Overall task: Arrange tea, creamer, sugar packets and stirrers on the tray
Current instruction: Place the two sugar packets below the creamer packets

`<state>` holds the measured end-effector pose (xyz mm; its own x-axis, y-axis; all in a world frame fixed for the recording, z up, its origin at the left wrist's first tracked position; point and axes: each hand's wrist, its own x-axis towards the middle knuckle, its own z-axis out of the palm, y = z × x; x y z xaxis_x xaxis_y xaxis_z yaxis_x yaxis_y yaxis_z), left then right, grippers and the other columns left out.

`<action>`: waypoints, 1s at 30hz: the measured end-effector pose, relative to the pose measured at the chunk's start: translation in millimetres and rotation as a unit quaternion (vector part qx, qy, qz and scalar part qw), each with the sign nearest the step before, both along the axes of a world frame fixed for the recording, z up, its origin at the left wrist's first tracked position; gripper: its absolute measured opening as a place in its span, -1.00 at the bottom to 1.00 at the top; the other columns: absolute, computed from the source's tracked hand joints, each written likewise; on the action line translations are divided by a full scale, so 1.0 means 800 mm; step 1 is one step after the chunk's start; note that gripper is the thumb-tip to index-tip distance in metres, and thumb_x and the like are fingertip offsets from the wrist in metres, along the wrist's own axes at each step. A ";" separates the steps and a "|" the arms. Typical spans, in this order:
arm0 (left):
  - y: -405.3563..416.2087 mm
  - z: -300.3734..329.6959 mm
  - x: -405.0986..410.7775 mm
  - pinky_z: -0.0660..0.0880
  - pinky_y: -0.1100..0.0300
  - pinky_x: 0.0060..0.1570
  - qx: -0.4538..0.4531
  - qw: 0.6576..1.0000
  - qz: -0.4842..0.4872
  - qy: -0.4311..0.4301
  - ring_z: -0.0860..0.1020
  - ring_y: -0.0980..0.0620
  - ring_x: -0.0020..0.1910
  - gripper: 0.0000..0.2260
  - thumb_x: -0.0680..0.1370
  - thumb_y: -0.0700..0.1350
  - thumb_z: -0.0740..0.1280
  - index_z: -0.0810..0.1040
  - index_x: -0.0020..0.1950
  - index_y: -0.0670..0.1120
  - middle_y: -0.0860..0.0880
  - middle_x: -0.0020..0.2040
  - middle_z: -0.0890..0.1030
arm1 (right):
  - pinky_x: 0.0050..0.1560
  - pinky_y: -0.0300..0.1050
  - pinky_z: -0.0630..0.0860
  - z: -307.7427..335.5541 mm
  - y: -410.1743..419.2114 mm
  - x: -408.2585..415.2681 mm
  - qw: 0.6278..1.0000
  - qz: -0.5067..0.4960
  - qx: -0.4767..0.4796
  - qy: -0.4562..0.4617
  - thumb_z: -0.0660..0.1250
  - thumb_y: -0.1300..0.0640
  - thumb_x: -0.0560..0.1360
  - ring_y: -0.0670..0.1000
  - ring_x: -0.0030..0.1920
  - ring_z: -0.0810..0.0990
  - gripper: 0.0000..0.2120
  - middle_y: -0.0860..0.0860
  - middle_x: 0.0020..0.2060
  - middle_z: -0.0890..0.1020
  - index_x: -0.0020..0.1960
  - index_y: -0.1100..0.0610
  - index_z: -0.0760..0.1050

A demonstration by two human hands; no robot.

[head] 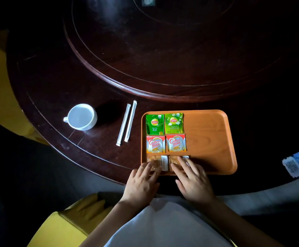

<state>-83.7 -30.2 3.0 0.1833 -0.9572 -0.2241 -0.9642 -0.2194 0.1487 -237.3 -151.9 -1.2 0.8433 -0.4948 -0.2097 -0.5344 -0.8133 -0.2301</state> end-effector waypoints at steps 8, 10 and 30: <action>0.005 -0.009 0.006 0.58 0.15 -0.16 -0.048 0.999 0.003 0.021 0.61 -0.10 0.05 -0.52 0.30 0.07 0.46 0.54 0.20 0.02 -0.10 0.13 0.63 | -0.01 0.10 0.58 0.002 -0.003 0.011 0.997 -0.032 -0.021 -0.065 0.23 0.05 0.41 0.17 0.09 0.63 -0.66 0.15 0.12 0.64 0.13 0.10 0.59; 0.009 -0.010 0.009 0.57 0.12 -0.11 -0.082 0.995 0.022 0.051 0.59 -0.14 0.08 -0.59 0.40 0.03 0.37 0.51 0.23 -0.01 -0.12 0.15 0.60 | -0.01 0.09 0.57 0.008 -0.006 0.023 0.992 -0.054 0.001 -0.111 0.38 0.14 0.38 0.18 0.05 0.63 -0.69 0.15 0.09 0.64 0.12 0.12 0.58; -0.070 -0.013 0.174 0.30 -0.01 0.05 -0.065 0.917 0.388 0.062 0.49 -0.13 0.08 -0.78 0.47 0.01 0.31 0.56 0.03 -0.06 -0.08 0.03 0.61 | 0.19 0.06 0.36 0.008 -0.057 0.279 0.980 0.199 0.002 0.015 0.12 0.28 0.51 0.18 0.24 0.37 -0.70 0.14 0.16 0.49 0.20 0.19 0.45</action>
